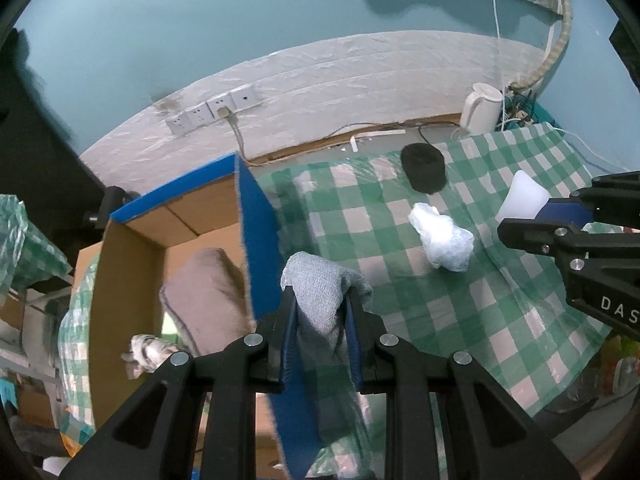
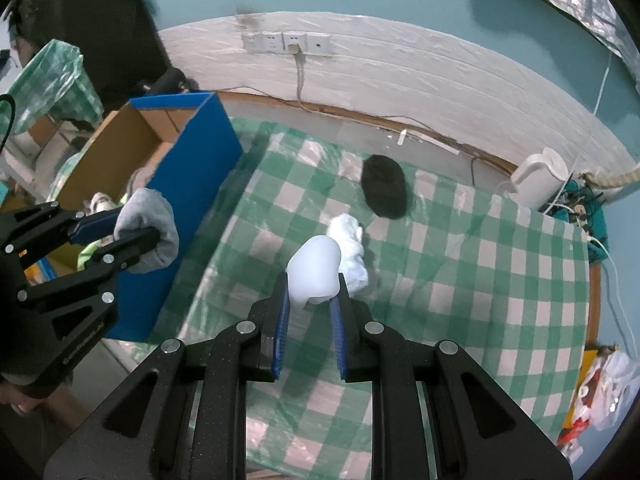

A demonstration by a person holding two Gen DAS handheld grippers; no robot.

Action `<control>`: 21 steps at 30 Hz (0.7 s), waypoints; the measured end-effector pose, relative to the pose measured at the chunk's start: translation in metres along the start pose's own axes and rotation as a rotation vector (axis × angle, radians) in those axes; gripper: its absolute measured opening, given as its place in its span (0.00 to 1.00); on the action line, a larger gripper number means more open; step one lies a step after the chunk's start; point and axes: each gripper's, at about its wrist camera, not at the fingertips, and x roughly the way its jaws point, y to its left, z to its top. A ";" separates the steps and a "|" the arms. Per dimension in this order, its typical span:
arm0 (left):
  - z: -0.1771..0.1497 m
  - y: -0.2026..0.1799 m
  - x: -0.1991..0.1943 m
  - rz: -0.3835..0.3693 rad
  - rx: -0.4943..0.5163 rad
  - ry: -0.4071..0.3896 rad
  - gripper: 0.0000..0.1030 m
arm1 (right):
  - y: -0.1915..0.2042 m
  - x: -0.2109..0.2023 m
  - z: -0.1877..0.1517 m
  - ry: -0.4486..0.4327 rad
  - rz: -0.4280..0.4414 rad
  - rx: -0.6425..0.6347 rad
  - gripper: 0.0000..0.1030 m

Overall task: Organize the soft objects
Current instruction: 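Carry the grey sock with the left tool while the right tool carries the foam to the box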

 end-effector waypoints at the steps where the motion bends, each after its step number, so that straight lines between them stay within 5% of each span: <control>1: -0.001 0.004 -0.003 0.007 -0.003 -0.006 0.22 | 0.003 -0.001 0.002 -0.002 0.003 -0.004 0.17; 21: -0.026 0.080 -0.029 0.066 -0.125 -0.041 0.22 | 0.083 0.000 0.037 -0.025 0.062 -0.122 0.17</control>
